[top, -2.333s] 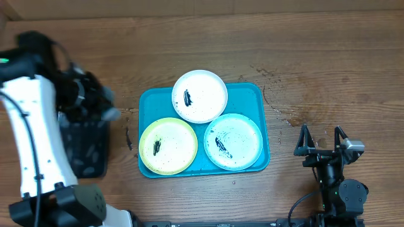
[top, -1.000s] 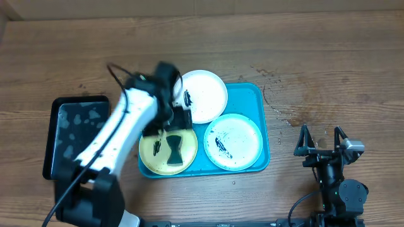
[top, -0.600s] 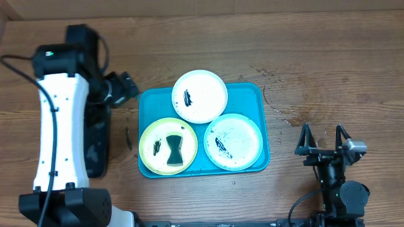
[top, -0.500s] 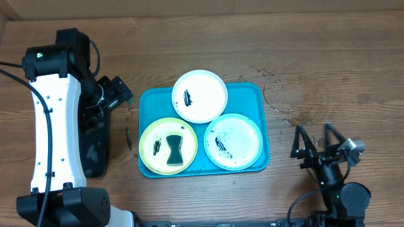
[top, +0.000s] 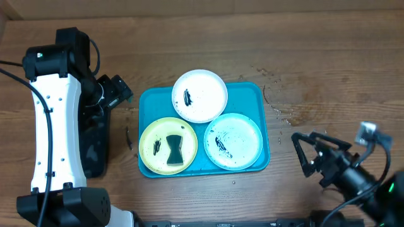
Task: Clean dirty plates on tray and stack at the side
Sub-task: 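Reach the right gripper to the yellow plate rim and grasp it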
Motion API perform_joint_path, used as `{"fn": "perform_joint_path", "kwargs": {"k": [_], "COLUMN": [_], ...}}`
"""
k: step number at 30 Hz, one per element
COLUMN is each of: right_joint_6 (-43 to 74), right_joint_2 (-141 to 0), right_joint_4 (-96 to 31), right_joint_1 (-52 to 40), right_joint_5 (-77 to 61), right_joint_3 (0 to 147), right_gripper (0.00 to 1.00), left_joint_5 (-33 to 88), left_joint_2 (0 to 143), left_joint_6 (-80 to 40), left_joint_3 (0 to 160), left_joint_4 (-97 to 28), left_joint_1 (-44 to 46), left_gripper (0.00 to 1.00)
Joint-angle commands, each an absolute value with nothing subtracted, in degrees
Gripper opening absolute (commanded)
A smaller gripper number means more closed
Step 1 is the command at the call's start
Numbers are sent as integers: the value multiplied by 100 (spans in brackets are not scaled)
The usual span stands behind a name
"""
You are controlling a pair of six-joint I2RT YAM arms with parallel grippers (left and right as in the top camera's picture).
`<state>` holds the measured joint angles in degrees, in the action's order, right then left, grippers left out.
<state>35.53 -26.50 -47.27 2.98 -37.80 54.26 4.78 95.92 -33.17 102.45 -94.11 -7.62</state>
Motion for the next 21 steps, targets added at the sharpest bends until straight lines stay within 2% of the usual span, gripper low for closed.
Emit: {"fn": "perform_joint_path", "kwargs": {"k": [1,3,5,6,7,8,9,13,15,16,21], "right_joint_6": [1896,1448,1455,1463,1542,1730,2023,3092,3483,3627,3883], "right_joint_2": [-4370,-5290,-5570,-5638,-5802,-5951,-6154,-6845,-7306,-7990,-9454], "right_joint_4": [-6565,-7212,-7120,-7094,-7011,-6923,-6807,-6440,-6038,-5413,-4528], "right_joint_1": [222,-287,-788,-943,-1293,-1619,-2025,-3168,-3693,-4152,-4381], "right_joint_5": [-3872,-4058,-3951,-3894,-3675,-3374,-2923,-1612,-1212,-803,-602], "right_joint_3": [7323,7944,7920,7909,7898,7896,7885,7791,7712,7710,7710], "right_gripper": [100,100,100,95,70,56,47,50,56,61,61], "left_joint_5": [565,563,563,565,582,582,589,602,624,812,860], "left_joint_2": [9598,9601,9601,9598,9601,9601,9598,9601,9601,9601,9601], "left_joint_6": [-3474,-3474,-3474,-3474,-3468,-3468,-3426,-3068,-2766,-2377,-2263], "left_joint_3": [10278,10278,10278,10278,10278,10278,10278,10278,10272,10213,9725], "left_joint_4": [-9397,-9400,-9400,-9402,-9411,-9435,-9428,-9369,-9336,-9247,-8962], "left_joint_1": [-777,-779,-779,-779,-779,-779,-777,-760,-742,-744,-744], "left_gripper": [100,100,100,100,100,100,98,99,100,100,100]}}
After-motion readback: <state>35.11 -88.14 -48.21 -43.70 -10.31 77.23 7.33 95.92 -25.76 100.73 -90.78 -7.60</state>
